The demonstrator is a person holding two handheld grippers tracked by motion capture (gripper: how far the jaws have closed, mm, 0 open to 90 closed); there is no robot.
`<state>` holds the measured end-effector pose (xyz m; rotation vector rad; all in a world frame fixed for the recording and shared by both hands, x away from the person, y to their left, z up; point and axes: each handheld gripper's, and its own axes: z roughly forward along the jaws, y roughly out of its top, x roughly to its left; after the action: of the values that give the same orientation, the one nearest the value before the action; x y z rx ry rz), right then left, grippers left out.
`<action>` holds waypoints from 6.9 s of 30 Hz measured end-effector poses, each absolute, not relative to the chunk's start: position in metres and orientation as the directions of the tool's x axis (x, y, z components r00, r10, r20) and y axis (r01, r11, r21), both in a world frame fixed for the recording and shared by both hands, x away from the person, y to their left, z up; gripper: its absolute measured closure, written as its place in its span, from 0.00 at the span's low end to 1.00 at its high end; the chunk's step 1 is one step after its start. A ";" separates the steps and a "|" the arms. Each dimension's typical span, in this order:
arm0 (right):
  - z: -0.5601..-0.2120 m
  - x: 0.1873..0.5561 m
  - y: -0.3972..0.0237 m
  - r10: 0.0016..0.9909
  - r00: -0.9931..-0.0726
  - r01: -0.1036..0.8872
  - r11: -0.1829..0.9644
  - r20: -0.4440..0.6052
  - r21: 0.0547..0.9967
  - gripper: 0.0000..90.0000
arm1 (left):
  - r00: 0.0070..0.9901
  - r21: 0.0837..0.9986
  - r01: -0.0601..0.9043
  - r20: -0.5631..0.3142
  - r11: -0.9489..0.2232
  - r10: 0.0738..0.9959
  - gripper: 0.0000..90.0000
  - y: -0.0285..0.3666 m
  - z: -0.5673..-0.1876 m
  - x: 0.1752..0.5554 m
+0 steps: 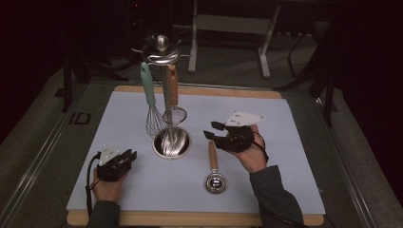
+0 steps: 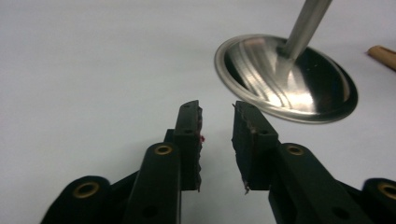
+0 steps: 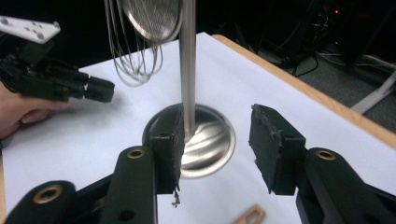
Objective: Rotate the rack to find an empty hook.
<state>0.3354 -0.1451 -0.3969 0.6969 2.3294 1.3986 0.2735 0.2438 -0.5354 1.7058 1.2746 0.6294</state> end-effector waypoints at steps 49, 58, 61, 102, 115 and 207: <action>-0.488 0.321 -0.221 0.724 -0.685 0.475 0.356 0.084 0.805 0.62 | 0.449 0.974 -0.224 0.065 0.042 0.891 1.00 0.171 -0.286 0.277; -0.489 0.322 -0.224 0.729 -0.678 0.485 0.348 0.094 0.802 0.62 | 0.442 0.973 -0.226 0.064 0.042 0.895 1.00 0.174 -0.282 0.280; -0.490 0.323 -0.223 0.727 -0.681 0.484 0.353 0.091 0.801 0.62 | 0.441 0.973 -0.230 0.076 0.030 0.894 1.00 0.174 -0.283 0.281; -0.492 0.324 -0.224 0.724 -0.684 0.488 0.360 0.092 0.796 0.62 | 0.366 0.983 -0.182 0.067 0.001 0.928 1.00 0.193 -0.273 0.305; -0.492 0.324 -0.224 0.723 -0.685 0.487 0.363 0.090 0.794 0.62 | 0.355 0.985 -0.174 0.064 -0.001 0.933 1.00 0.194 -0.271 0.310; -0.492 0.325 -0.229 0.731 -0.676 0.492 0.352 0.095 0.796 0.63 | 0.373 0.995 -0.068 -0.036 0.066 0.927 0.99 0.223 -0.342 0.305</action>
<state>0.3245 -0.2289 -0.4924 1.0901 2.3403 1.2315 0.3055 0.2227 -0.3417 1.2705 0.8955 0.9269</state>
